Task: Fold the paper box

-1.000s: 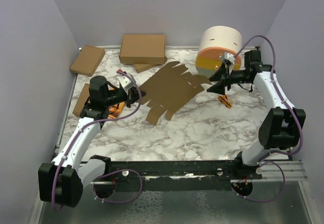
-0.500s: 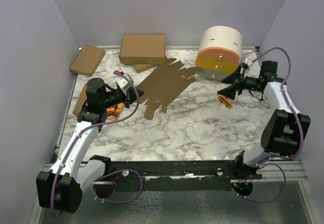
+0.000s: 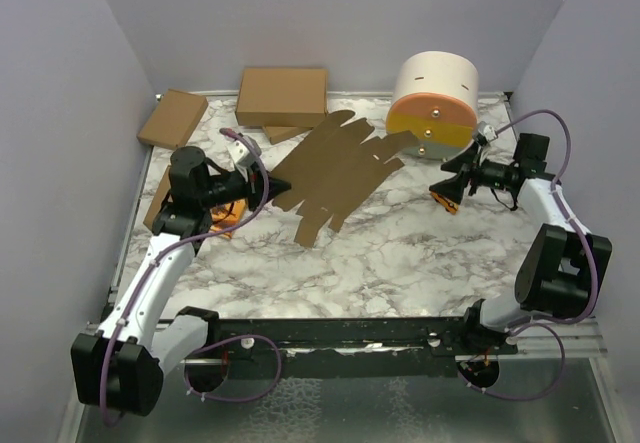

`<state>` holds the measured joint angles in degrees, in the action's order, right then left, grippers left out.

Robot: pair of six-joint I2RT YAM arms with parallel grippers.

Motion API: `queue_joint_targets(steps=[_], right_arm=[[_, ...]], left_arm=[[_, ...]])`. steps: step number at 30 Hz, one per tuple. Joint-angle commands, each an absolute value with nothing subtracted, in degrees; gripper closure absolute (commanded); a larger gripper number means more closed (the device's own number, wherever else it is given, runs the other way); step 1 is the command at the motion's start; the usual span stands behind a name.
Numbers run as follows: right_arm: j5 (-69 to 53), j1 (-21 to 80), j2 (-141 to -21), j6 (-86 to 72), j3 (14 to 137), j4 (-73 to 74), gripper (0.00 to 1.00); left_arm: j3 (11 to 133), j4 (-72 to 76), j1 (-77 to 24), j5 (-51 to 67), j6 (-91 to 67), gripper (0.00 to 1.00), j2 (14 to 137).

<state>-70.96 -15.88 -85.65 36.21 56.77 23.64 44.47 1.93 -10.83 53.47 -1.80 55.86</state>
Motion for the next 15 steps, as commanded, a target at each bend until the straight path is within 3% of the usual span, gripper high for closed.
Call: queue_joint_targets(steps=[1,4,6,15], right_arm=[[-80.6,-16.2,-82.8,34.3,55.6,21.6,0.19],[-80.7,-16.1,-81.9,34.5,55.9,22.3,0.19],[-80.0,-16.2,-81.5,34.3,55.7,22.2,0.19],[-83.1,-16.2,-83.0,35.7,55.8,23.9,0.19]], left_arm=[[49.1,4.3,-10.3,60.5,-13.6,1.0,59.9],[50.3,6.2,-10.1,65.1,-21.7,1.0,63.2],[51.8,0.5,-10.0,64.6,-19.1,1.0,64.4],[57.9,-23.4,-15.9,37.6,1.2,1.0,66.0]])
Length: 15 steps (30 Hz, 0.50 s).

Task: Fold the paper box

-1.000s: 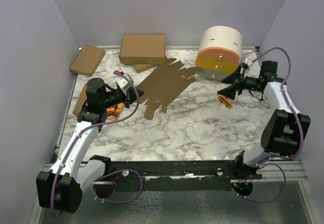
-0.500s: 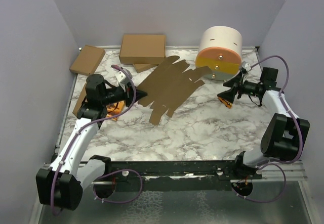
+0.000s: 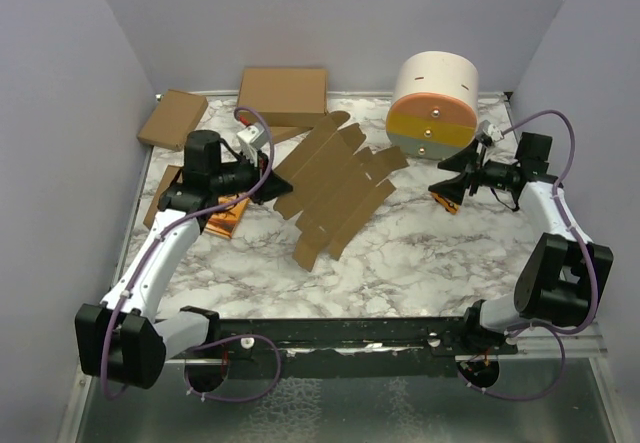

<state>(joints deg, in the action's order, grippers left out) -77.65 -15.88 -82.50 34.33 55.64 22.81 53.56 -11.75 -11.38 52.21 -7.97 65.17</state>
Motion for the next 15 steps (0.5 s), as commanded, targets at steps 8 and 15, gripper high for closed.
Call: queue_joint_targets(steps=[8,15], right_arm=[[-82.8,-16.1,-83.2,32.9,53.3,19.8,0.2],[-78.6,-14.1,-82.1,29.0,47.3,9.0,0.21]], left_arm=[[64.1,-33.7,-24.2,19.1,7.5,1.0,73.5],[68.5,-36.9,-29.1,11.8,9.5,1.0,74.0]])
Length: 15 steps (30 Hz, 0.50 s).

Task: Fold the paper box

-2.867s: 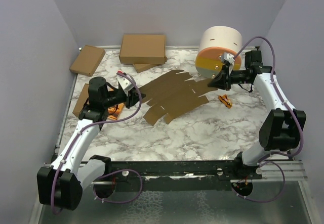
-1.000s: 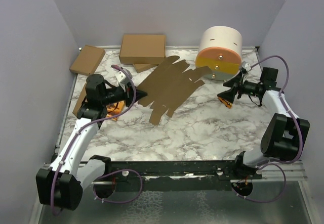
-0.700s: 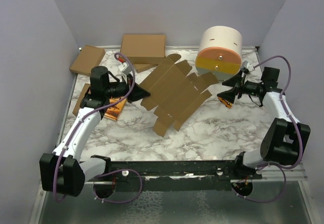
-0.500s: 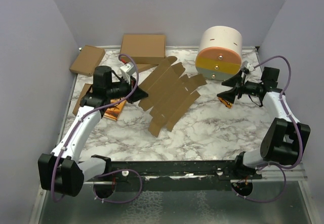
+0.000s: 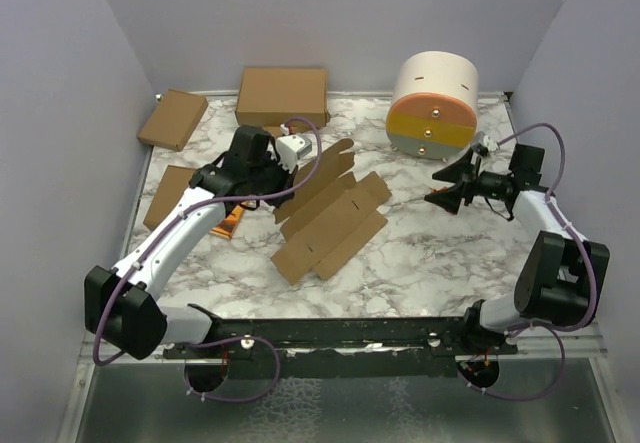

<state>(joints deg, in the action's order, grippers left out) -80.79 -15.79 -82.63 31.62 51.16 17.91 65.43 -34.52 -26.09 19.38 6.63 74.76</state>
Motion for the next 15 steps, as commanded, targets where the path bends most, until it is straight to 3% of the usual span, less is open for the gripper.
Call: queue_joint_targets(steps=[1,15], right_arm=[[-78.1,-13.3,-82.3,28.7,47.1,8.5,0.21],[-68.5,-5.4,-90.1,17.8,45.8,-2.5,0.09]], left_arm=[[68.5,-36.7,-30.2,11.2,10.0,1.0,74.0],[58.3,-24.4,-39.3,6.9,23.7,1.0,65.2]])
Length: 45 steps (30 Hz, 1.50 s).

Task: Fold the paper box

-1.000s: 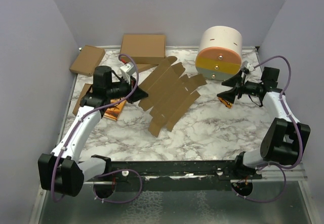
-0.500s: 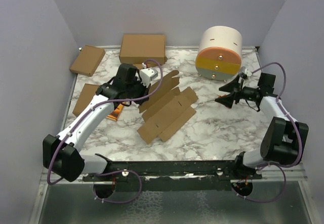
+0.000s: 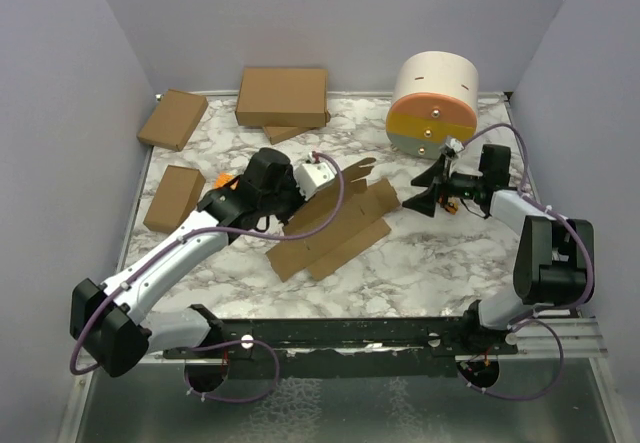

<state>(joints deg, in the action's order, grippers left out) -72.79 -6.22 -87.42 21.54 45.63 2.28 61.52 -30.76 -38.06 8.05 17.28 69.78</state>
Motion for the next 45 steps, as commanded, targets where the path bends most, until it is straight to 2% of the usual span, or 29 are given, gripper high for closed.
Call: queue_joint_targets(steps=[1,12,13,22,26,28,33,45], right_arm=[[-68.1,-5.1,-90.6,17.5,45.8,-2.8,0.09],[-65.7,-1.8,-94.5,17.9,47.9,-1.4,0.15],[-66.0,-1.7,-94.5,18.5,48.1,-0.9,0.18],[-67.9,-1.3,-95.1,22.4,50.8,4.5,0.71],[-69.7,-1.0,-95.9,24.3,52.9,7.9,0.89],[-70.8,-0.9,-95.4,25.0,53.2,8.8,0.95],[-72.2,-0.9,-91.7,23.7,51.3,5.2,0.99],[-79.7,-0.9,-78.9,29.6,46.5,1.7,0.99]], left_arm=[[57.3,-23.4,-39.5,7.7,24.6,1.0,64.2],[53.9,-20.0,-39.8,12.8,28.2,1.0,60.5],[53.8,-20.0,-39.9,12.9,28.3,1.0,60.4],[54.3,-20.2,-39.8,14.4,28.5,1.0,59.3],[54.3,-20.4,-39.8,15.8,29.2,1.0,58.3],[54.6,-20.7,-39.8,16.6,29.3,1.0,58.0],[55.2,-21.9,-39.8,20.4,30.9,1.0,56.7],[58.9,-25.5,-39.8,20.6,33.8,1.0,58.9]])
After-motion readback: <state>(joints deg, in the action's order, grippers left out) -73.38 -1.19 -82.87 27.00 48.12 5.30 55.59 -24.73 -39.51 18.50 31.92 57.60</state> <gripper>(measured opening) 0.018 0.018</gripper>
